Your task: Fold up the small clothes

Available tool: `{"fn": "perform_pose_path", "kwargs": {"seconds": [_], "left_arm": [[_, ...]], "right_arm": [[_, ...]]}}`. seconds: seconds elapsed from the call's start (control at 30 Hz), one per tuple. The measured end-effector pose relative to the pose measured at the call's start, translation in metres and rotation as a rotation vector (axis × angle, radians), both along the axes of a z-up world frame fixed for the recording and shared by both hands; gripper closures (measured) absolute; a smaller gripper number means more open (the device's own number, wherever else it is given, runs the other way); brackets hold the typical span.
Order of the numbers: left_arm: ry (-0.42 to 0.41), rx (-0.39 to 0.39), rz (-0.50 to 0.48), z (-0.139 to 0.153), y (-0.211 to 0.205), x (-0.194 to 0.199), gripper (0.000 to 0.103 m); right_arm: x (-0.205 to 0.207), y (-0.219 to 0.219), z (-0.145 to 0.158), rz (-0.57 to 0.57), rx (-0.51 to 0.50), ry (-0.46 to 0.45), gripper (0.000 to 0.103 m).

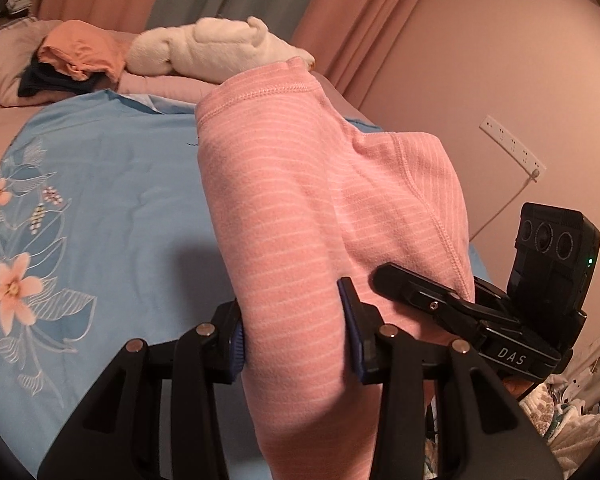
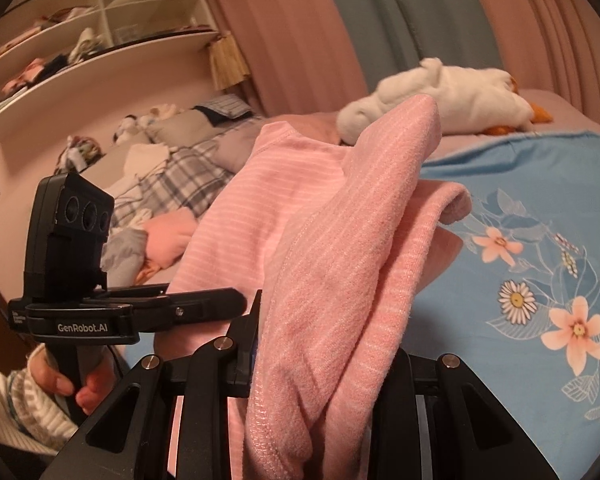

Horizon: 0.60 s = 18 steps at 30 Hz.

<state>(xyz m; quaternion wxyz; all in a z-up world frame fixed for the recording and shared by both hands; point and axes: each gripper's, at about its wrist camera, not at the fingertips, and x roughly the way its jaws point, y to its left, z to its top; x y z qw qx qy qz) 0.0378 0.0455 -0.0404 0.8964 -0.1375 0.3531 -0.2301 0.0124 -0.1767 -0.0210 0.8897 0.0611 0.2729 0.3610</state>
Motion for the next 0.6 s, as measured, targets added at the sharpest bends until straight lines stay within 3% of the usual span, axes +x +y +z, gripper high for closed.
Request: {"fn": "perform_pose_path", "kwargs": {"seconds": [0.6], "left_arm": [[-0.097,-0.016,0.117,0.031,0.043,-0.039,0.063]], "right_arm": [[-0.023,0.045,0.031,0.122,-0.035,-0.12,0.072]]}}
